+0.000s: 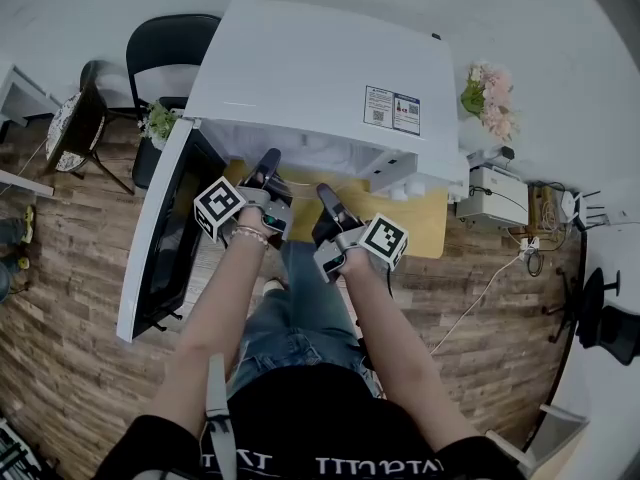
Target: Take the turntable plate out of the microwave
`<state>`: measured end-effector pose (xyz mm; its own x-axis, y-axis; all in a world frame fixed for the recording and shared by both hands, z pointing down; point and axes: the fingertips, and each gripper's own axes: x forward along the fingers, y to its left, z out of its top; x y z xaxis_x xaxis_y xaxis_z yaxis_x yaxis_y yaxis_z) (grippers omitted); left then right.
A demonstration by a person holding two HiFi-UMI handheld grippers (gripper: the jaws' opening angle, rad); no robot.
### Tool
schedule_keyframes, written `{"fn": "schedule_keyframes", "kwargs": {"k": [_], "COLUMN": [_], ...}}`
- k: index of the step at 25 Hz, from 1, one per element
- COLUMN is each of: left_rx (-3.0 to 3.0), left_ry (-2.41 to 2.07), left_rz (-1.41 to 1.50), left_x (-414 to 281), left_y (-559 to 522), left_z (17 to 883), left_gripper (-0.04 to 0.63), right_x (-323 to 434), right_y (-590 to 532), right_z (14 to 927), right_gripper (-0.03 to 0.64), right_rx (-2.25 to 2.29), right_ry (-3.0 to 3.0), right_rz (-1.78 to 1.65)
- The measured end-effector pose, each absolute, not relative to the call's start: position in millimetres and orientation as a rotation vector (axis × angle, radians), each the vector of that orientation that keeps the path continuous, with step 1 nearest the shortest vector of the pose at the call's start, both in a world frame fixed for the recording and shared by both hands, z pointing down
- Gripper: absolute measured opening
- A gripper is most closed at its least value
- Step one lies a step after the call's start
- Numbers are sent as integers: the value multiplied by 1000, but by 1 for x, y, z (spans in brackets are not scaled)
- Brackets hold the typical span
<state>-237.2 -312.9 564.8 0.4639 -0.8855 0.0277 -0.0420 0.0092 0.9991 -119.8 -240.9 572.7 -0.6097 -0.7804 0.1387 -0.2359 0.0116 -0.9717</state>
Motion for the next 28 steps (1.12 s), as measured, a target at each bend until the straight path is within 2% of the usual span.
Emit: {"fn": "schedule_keyframes", "kwargs": {"k": [8,21,28], "left_rx": [1412,1552,1531], "left_ry": [-850,-683,-670], "left_rz": [-845,-729,-764], "left_x": [-248,-243,-240], "left_y": [-290,-230,-211], "left_z": [564,541,536], "left_gripper": [35,35,35], "right_x": [-131,-118,-114], "right_y": [-246,-237,-216], "right_z": [569,558,541], "right_gripper": [111,150,143], "right_rx": [-1041,-1128,-1165], "right_ry": [2014,2124,2225], "right_rz": [-1599,-1498,-1371]}}
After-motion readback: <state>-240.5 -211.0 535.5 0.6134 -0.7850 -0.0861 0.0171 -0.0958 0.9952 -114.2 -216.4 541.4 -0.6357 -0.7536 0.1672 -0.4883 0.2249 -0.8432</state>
